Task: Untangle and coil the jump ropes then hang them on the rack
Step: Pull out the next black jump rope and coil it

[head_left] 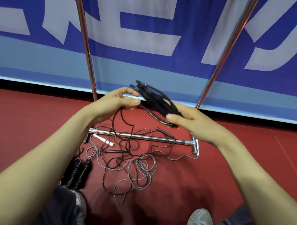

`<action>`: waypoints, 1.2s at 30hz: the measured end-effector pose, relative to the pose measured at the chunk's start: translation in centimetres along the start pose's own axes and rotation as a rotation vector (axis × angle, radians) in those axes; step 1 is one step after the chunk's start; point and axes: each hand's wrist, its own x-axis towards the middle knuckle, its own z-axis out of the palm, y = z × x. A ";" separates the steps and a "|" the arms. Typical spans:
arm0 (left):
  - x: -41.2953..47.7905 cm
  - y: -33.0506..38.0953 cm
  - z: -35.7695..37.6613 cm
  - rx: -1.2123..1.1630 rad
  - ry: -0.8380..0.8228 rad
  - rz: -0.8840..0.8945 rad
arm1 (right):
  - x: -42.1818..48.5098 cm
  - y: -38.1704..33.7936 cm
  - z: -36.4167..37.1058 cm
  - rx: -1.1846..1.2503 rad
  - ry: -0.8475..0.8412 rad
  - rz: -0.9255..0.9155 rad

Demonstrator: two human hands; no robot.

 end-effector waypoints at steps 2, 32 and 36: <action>-0.1 0.4 0.0 -0.005 -0.051 -0.042 | -0.2 -0.1 0.6 -0.142 -0.167 0.006; -1.4 -1.1 9.4 -0.372 0.082 -0.046 | 1.0 1.9 -1.8 0.427 0.291 0.197; -1.2 -0.9 9.0 -0.493 -0.088 -0.076 | 1.0 1.3 -1.7 0.486 0.331 0.074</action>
